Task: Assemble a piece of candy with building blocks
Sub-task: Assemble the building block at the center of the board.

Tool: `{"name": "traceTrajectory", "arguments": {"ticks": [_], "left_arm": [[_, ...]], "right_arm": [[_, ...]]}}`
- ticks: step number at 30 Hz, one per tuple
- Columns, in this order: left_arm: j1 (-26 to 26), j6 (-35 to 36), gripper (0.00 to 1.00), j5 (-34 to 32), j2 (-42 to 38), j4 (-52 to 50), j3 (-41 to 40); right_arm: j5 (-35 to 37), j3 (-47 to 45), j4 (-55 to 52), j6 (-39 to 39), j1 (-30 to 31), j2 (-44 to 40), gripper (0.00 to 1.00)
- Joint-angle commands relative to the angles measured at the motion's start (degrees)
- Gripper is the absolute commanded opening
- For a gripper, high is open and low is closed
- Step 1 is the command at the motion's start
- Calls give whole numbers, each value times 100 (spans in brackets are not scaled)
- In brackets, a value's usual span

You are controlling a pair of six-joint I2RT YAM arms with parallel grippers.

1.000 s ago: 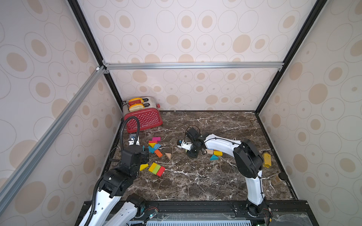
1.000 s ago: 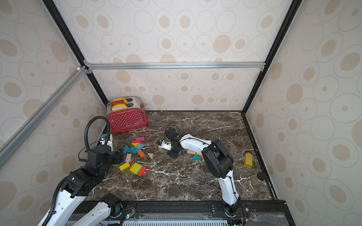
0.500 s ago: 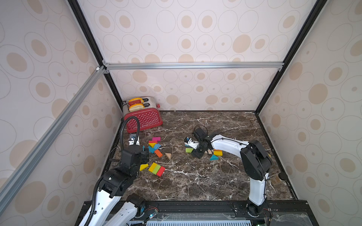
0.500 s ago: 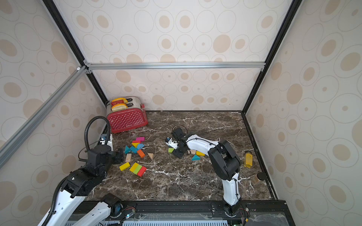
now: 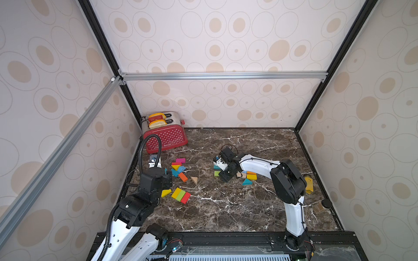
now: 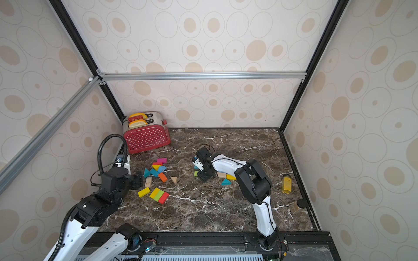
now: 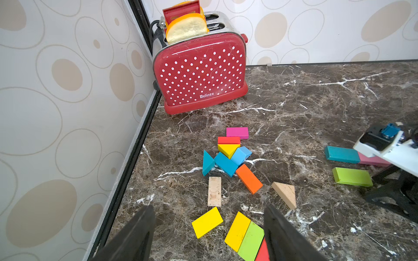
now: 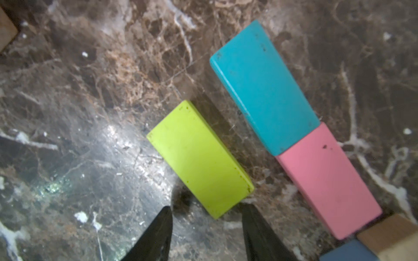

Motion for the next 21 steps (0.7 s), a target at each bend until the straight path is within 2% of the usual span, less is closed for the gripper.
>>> {"name": "traceTrajectory", "arguments": {"ticks": [1,12,21], "left_arm": [[47,55,77,33,1,62,31],[40,64,78,26,-33,54,22],[43,65,78,24,-34,53,22]], "right_arm": [[21,167,-180,454,36,244,50],[-3,356,-141,980,144,411,40],[260,493,-242,1091,137,498,37]]}}
